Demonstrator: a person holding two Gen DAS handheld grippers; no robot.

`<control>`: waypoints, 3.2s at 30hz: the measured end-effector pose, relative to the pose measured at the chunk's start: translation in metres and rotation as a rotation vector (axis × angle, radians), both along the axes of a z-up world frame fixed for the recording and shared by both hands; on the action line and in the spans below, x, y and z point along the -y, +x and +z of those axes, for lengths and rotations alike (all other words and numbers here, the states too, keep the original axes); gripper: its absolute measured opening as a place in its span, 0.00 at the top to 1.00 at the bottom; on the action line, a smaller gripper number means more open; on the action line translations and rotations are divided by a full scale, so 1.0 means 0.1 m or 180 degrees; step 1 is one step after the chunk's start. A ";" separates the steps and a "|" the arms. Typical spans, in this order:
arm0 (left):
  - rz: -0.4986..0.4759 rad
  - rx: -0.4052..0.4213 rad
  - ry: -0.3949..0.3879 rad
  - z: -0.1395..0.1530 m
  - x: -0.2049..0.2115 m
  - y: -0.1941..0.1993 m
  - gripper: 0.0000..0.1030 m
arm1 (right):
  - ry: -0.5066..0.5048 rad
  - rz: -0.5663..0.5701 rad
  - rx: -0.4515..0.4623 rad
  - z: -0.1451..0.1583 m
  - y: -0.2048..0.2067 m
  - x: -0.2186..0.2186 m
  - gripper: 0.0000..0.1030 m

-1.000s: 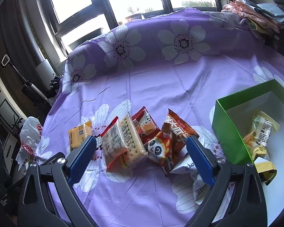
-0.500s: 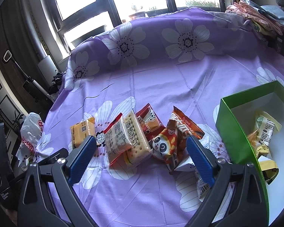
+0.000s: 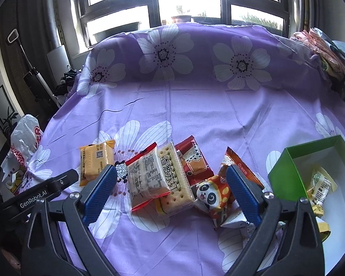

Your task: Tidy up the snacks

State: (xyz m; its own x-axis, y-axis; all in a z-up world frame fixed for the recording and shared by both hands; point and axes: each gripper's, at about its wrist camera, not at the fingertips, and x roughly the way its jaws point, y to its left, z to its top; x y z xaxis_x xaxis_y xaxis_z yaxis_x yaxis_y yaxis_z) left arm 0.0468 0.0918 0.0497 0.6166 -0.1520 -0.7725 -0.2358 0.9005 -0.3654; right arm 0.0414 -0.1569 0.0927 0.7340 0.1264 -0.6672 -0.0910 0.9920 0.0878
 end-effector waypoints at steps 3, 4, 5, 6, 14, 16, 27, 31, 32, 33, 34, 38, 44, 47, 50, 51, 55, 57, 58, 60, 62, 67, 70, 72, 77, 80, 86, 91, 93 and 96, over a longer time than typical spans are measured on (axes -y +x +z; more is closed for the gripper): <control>0.0069 -0.0025 0.0058 -0.04 -0.03 0.06 0.27 | -0.0077 0.0040 -0.0008 0.04 0.12 -0.09 0.06; 0.0089 -0.0037 0.0051 -0.06 -0.05 0.08 0.27 | -0.0051 0.0073 -0.0035 0.05 0.17 -0.12 0.06; 0.0111 -0.0058 0.0034 -0.08 -0.07 0.10 0.27 | -0.0008 0.0113 -0.0062 0.06 0.21 -0.14 0.06; 0.0157 -0.0058 -0.0015 -0.10 -0.10 0.13 0.27 | 0.0044 0.0144 -0.0077 0.07 0.26 -0.17 0.06; 0.0351 -0.0178 -0.0266 -0.28 -0.25 0.27 0.27 | 0.0752 0.0683 -0.0565 0.02 0.80 -0.58 0.22; 0.0343 -0.0190 -0.0297 -0.32 -0.24 0.29 0.27 | 0.0853 0.0837 -0.0772 -0.09 0.92 -0.72 0.29; 0.0071 -0.0133 -0.0194 -0.35 -0.06 0.35 0.39 | 0.0906 0.1029 -0.1472 -0.77 1.12 -1.03 0.39; -0.0165 -0.0163 -0.0578 -0.41 -0.06 0.39 0.58 | 0.1176 0.1173 -0.1624 -0.86 1.13 -1.01 0.47; -0.0202 -0.0162 -0.0584 -0.41 -0.06 0.38 0.59 | 0.1167 0.1198 -0.1610 -0.84 1.12 -0.99 0.48; -0.0251 -0.0157 -0.0559 -0.40 -0.04 0.37 0.59 | 0.1155 0.1201 -0.1600 -0.83 1.10 -0.99 0.48; -0.0303 -0.0163 -0.0550 -0.38 -0.02 0.36 0.59 | 0.1157 0.1192 -0.1593 -0.82 1.07 -0.97 0.50; -0.0602 -0.0268 -0.0568 -0.28 0.13 0.25 0.59 | 0.1176 0.1062 -0.1608 -0.75 0.92 -0.81 0.51; -0.0996 0.0043 -0.0400 0.05 0.50 -0.12 0.59 | 0.1263 0.0940 -0.1257 -0.40 0.45 -0.36 0.51; -0.1181 0.0126 -0.0357 0.15 0.68 -0.24 0.59 | 0.1270 0.0807 -0.1112 -0.29 0.25 -0.15 0.51; -0.1333 0.0270 -0.0235 0.25 0.87 -0.34 0.59 | 0.1366 0.0646 -0.1009 -0.23 0.09 0.06 0.51; -0.1389 0.0331 -0.0202 0.29 0.93 -0.39 0.59 | 0.1383 0.0605 -0.0975 -0.20 0.04 0.13 0.51; -0.1578 0.0475 -0.0202 0.36 1.10 -0.47 0.59 | 0.1426 0.0430 -0.0780 -0.11 -0.12 0.33 0.50; -0.1618 0.0545 -0.0198 0.35 1.16 -0.48 0.59 | 0.1448 0.0358 -0.0709 -0.09 -0.18 0.42 0.49; -0.1622 0.0559 -0.0188 0.34 1.18 -0.48 0.59 | 0.1443 0.0341 -0.0690 -0.10 -0.19 0.44 0.49; -0.1616 0.0531 -0.0190 0.31 1.20 -0.46 0.59 | 0.1432 0.0339 -0.0683 -0.12 -0.18 0.46 0.49; -0.1629 0.0519 -0.0186 0.29 1.21 -0.46 0.59 | 0.1453 0.0298 -0.0743 -0.15 -0.18 0.47 0.49; -0.1592 0.0651 -0.0130 0.33 1.22 -0.53 0.59 | 0.1476 0.0317 -0.0713 -0.15 -0.22 0.50 0.49; -0.1570 0.0708 -0.0164 0.34 1.21 -0.54 0.59 | 0.1528 0.0270 -0.0687 -0.13 -0.26 0.54 0.49; -0.1569 0.0759 -0.0151 0.35 1.22 -0.56 0.59 | 0.1497 0.0271 -0.0657 -0.11 -0.28 0.53 0.49; -0.1551 0.0821 -0.0151 0.39 1.26 -0.59 0.59 | 0.1399 0.0291 -0.0551 -0.03 -0.34 0.54 0.47; -0.1555 0.0886 -0.0119 0.42 1.30 -0.62 0.59 | 0.1318 0.0291 -0.0508 0.01 -0.36 0.54 0.46; -0.1539 0.1007 -0.0045 0.51 1.36 -0.67 0.59 | 0.1238 0.0275 -0.0401 0.11 -0.41 0.57 0.45; -0.1544 0.1103 0.0058 0.62 1.45 -0.72 0.59 | 0.1218 0.0275 -0.0303 0.21 -0.45 0.63 0.44; -0.1542 0.1127 0.0097 0.65 1.51 -0.74 0.59 | 0.1244 0.0269 -0.0272 0.23 -0.46 0.68 0.43; -0.1554 0.1140 0.0130 0.67 1.58 -0.74 0.59 | 0.1281 0.0278 -0.0249 0.25 -0.47 0.74 0.43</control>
State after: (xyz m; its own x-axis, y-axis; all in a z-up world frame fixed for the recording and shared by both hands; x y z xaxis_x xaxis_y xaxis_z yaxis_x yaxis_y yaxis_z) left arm -0.0271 -0.0663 0.1168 0.7058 -0.4574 -0.5409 0.3395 0.8886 -0.3084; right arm -0.0055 -0.2314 0.1173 0.6581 0.4481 -0.6050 -0.1511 0.8659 0.4769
